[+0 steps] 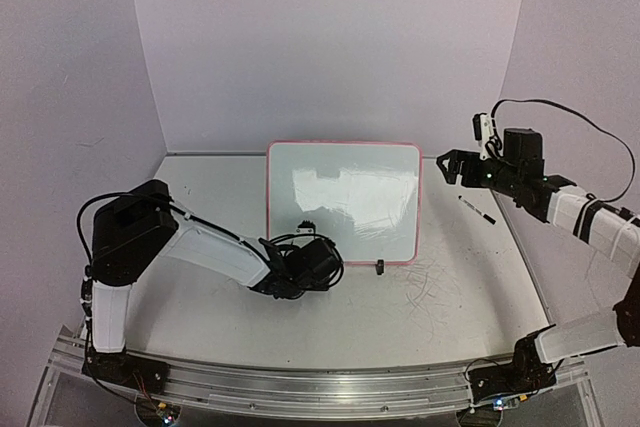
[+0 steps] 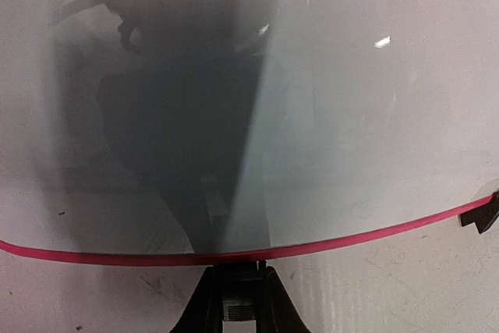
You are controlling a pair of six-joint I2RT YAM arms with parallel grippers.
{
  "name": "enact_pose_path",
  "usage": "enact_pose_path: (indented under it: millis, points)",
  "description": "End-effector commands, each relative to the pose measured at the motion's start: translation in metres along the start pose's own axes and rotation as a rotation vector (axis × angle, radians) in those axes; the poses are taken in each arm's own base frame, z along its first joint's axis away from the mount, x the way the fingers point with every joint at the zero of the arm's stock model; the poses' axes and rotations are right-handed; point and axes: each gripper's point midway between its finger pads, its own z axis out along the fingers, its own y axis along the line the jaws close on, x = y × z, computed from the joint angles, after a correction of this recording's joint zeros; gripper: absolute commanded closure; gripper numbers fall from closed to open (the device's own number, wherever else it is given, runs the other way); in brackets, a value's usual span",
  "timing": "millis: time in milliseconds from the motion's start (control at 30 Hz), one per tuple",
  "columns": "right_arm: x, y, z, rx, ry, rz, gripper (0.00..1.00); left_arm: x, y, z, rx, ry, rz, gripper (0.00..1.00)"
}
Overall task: Write a sentence on the whiteboard
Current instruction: Move the whiteboard to the center of the board.
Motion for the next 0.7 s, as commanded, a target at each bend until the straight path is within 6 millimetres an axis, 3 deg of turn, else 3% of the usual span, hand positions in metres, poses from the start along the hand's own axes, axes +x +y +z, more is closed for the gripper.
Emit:
enact_pose_path:
  millis: [0,167,300,333,433,567,667]
  points:
    - [-0.014,-0.003,-0.014,0.058,-0.064,0.007,0.02,0.005,-0.023,-0.009,-0.007,0.013,-0.14,1.0]
    - [-0.023,0.003,-0.024,0.034,-0.096,0.031,0.02,0.014,-0.039,-0.013,-0.024,0.015,-0.199,1.0]
    - [-0.026,0.0,-0.032,0.054,-0.12,0.048,0.02,0.014,-0.039,-0.019,-0.046,-0.008,-0.213,1.0]
    - [-0.026,-0.004,-0.034,0.072,-0.125,0.054,0.02,0.013,-0.038,-0.023,-0.048,-0.023,-0.217,0.97]
    - [-0.025,-0.013,-0.04,0.125,-0.141,0.075,0.02,0.008,-0.041,-0.035,-0.038,-0.055,-0.199,0.73]
    - [-0.021,-0.017,-0.048,0.15,-0.137,0.069,0.02,-0.007,-0.034,-0.053,-0.034,-0.097,-0.153,0.5]
    - [-0.016,-0.034,-0.054,0.246,-0.148,0.059,0.02,-0.021,-0.029,-0.07,-0.023,-0.12,-0.101,0.35]
